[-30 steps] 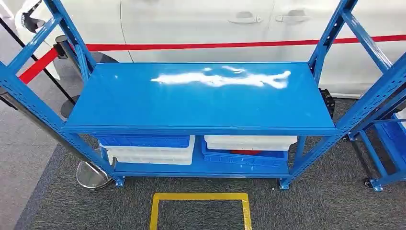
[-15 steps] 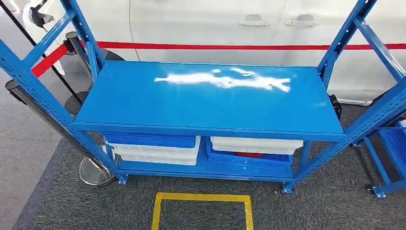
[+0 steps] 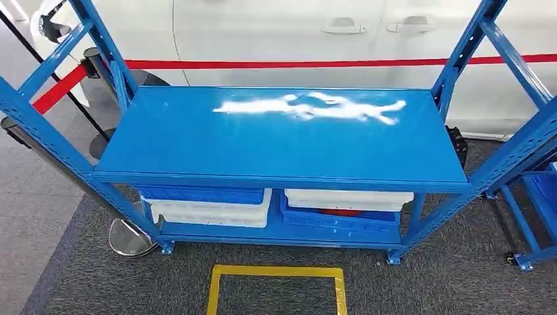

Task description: Take the parts from the cabinet and place them on the table.

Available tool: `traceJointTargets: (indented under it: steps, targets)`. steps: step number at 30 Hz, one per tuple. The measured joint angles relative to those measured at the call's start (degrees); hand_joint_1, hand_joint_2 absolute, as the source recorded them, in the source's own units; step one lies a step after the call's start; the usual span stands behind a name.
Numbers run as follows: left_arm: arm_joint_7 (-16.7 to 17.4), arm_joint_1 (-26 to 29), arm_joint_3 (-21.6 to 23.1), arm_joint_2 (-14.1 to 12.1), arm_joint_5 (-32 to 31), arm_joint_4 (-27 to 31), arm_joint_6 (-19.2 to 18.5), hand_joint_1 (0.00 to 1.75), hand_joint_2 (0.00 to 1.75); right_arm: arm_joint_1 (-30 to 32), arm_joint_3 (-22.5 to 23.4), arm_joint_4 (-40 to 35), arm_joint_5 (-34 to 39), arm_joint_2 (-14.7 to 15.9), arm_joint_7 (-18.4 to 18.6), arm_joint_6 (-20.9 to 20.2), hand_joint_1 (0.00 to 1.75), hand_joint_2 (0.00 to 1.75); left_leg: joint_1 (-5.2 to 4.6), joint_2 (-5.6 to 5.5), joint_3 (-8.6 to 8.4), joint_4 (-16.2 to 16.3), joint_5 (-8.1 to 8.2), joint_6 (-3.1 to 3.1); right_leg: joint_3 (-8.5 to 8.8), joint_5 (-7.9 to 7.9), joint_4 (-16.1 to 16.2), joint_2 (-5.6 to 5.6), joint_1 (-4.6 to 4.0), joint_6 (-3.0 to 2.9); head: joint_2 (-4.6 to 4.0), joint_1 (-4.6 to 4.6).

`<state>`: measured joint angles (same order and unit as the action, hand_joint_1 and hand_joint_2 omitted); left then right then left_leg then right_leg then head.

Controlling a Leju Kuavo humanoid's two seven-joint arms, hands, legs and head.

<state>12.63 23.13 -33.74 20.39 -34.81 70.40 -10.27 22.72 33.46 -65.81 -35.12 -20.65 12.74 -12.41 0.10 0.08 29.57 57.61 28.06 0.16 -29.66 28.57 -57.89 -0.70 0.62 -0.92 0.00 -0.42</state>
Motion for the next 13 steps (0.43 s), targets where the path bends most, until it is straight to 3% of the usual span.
traceJointTargets:
  steps: [4,5,6,8,9,10,11,12,13]
  targets:
    - [0.44,-0.73,-1.36,0.0,-6.42,-0.92,-1.43,0.0,1.75,0.05,-0.64,-0.48,-3.09,0.0,2.76,-1.03,0.0,1.75,-0.48,-0.23,0.36,-0.41,-0.39,1.07,0.11,-0.08,0.34,-0.06,-0.05,1.58,0.0,-0.04]
    - [0.44,-0.98,-1.6,0.07,-7.78,-1.25,-1.75,0.0,1.75,0.09,-0.9,-0.83,-3.57,0.04,3.44,-1.16,0.0,1.75,0.33,-0.17,-0.37,-1.41,-1.11,1.55,0.24,0.33,-0.17,-0.05,-0.06,1.88,0.0,0.0]
    - [0.31,-1.42,-2.04,0.07,-9.03,-1.73,-1.97,0.0,1.75,0.25,-1.03,-0.94,-3.96,0.04,4.01,-1.27,0.0,1.75,0.19,-0.15,-0.43,-1.75,-1.27,1.85,-0.33,1.59,-1.66,0.14,-0.2,2.03,0.0,0.22]
    - [-0.24,-2.42,-3.04,0.07,-11.47,-2.76,-2.58,0.0,1.75,0.29,-1.36,-1.2,-4.49,0.07,5.77,-1.21,0.0,1.75,0.12,-0.09,-0.18,-1.68,-1.43,2.23,-4.48,6.55,-10.16,0.32,-0.07,2.2,0.0,0.31]
    - [-0.58,-2.78,-3.45,0.07,-12.35,-3.33,-2.87,0.0,1.75,0.4,-1.4,-1.29,-4.49,0.07,6.57,-0.84,0.0,1.75,0.03,-0.1,-0.14,-1.64,-1.41,2.25,-6.51,8.13,-14.21,0.37,-0.02,2.34,0.0,0.33]
    - [-0.87,-3.1,-3.94,0.07,-12.73,-3.87,-2.93,0.0,1.75,0.56,-1.47,-1.42,-4.42,0.07,7.07,-0.53,0.0,1.75,-0.04,-0.11,-0.06,-1.56,-1.36,2.28,-7.91,8.5,-16.8,0.38,0.01,2.44,0.0,0.29]
    - [-1.07,-3.29,-4.38,0.07,-12.73,-4.37,-2.93,0.0,1.75,0.73,-1.75,-1.59,-4.05,0.07,7.63,0.13,0.0,1.75,-0.05,-0.13,-0.12,-1.47,-1.25,2.21,-8.02,7.44,-16.57,0.38,0.03,2.47,0.0,0.29]
    - [-1.16,-3.45,-4.62,0.07,-12.69,-4.55,-2.93,0.0,1.75,0.94,-1.93,-1.68,-3.94,0.07,7.74,0.26,0.0,1.75,-0.05,-0.16,-0.19,-1.32,-1.09,2.17,-7.03,5.32,-14.06,0.38,0.07,2.45,0.0,0.31]
    - [-1.31,-3.54,-4.88,0.07,-12.62,-4.94,-2.98,0.0,1.75,1.1,-2.32,-1.99,-3.87,0.07,8.02,0.5,0.0,1.75,-0.04,-0.23,-0.28,-1.04,-0.87,1.98,-4.95,2.56,-9.5,0.37,0.11,2.36,0.0,0.31]
